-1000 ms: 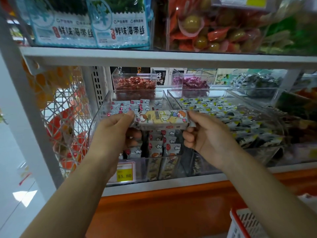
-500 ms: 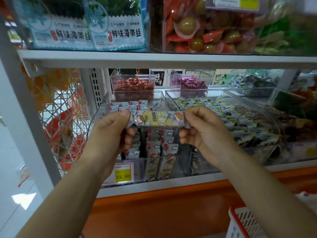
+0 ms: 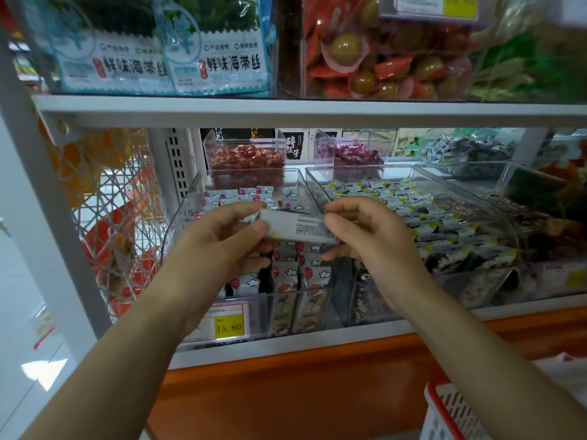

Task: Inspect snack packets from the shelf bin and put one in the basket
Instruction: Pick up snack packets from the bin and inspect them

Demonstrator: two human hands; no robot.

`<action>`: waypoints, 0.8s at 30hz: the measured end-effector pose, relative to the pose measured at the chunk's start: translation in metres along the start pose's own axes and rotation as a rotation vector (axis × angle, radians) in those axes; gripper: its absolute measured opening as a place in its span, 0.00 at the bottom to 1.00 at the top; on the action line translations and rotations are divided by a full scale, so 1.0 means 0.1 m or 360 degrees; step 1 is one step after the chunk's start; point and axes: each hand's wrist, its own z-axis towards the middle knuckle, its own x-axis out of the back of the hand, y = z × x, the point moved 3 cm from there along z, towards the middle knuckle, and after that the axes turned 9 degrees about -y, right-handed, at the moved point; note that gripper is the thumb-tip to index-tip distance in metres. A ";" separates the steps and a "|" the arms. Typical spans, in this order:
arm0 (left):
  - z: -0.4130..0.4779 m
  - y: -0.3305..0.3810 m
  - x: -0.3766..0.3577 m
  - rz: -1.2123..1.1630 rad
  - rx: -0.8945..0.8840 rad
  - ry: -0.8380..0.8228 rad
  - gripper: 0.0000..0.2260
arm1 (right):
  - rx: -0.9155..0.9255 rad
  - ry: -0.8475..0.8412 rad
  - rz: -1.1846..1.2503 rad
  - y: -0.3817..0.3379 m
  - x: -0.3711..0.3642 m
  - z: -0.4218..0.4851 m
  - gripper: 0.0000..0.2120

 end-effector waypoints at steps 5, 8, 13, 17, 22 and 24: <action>0.00 0.02 -0.03 0.0011 -0.0056 -0.0058 0.17 | 0.0011 -0.0062 -0.0131 -0.02 -0.02 -0.01 0.06; 0.00 0.03 -0.03 0.0079 -0.0046 -0.0097 0.18 | 0.0009 -0.0056 -0.0171 -0.04 0.00 -0.01 0.07; -0.02 0.07 -0.05 0.0191 -0.0064 -0.0150 0.15 | 0.0019 0.0012 -0.0293 -0.05 0.02 -0.01 0.07; -0.03 0.09 -0.09 0.0296 -0.0053 -0.0181 0.13 | 0.0070 0.0092 -0.0454 -0.06 0.03 0.00 0.09; -0.02 0.09 -0.08 0.0471 0.0000 -0.0032 0.11 | 0.0166 0.0056 -0.0666 -0.10 -0.03 -0.02 0.08; -0.02 0.10 -0.10 0.0582 -0.0049 0.0019 0.07 | 0.0213 0.0007 -0.0724 -0.11 -0.07 -0.03 0.07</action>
